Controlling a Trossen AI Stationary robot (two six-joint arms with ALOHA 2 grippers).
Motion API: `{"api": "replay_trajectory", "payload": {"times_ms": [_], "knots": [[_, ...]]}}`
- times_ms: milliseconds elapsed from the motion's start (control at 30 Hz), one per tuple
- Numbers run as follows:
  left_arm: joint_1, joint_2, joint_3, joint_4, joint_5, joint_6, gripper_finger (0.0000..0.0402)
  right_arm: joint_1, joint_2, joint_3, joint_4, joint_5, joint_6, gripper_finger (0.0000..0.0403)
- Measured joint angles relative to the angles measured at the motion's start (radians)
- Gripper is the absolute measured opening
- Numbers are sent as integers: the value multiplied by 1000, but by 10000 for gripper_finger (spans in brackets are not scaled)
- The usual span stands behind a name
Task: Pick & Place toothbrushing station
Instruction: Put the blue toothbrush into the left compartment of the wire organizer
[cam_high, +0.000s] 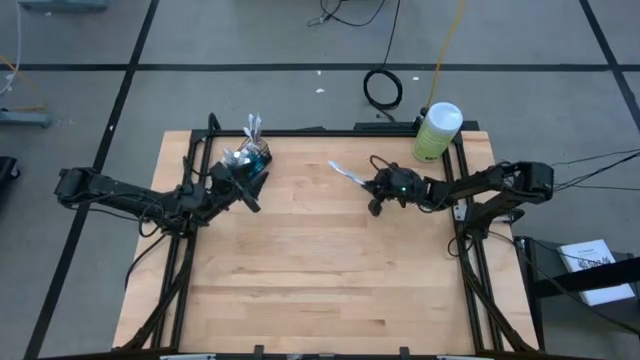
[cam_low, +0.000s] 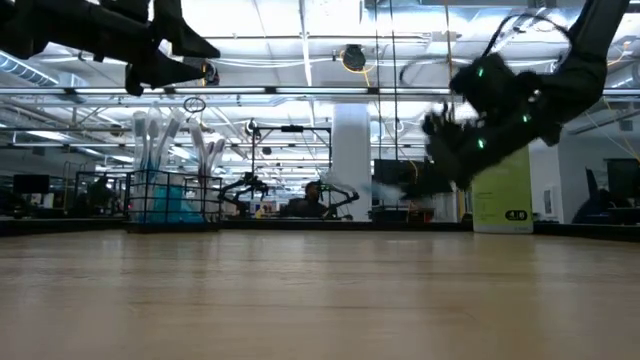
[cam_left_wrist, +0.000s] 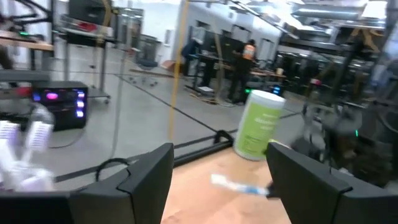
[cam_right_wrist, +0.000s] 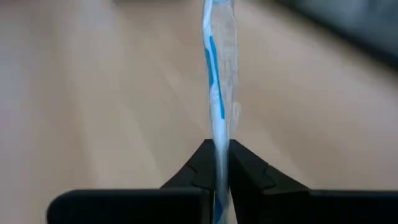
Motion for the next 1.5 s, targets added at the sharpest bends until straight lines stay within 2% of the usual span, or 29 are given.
{"api": "replay_trajectory", "payload": {"times_ms": [267, 400, 600, 700, 967, 1233, 1500], "knots": [[2, 52, 0, 77, 145, 9, 267, 116, -68, 1, 506, -239, -46, 15], [6, 134, 1, 198, 273, 93, 267, 181, -66, 1, 633, -314, -62, 15], [6, 302, 1, 513, 508, 198, 267, 235, -65, 1, 629, -304, -103, 15], [6, 392, 20, 626, 564, 202, 267, 237, -65, 1, 623, -303, -106, 15], [6, 605, 208, 601, 718, 285, 266, 237, -65, 1, 623, -303, -106, 15], [19, 760, 375, 602, 734, 326, 266, 237, -65, 1, 620, -303, -99, 15], [59, 814, 429, 601, 736, 272, 266, 236, -65, 1, 613, -302, -98, 15]]}}
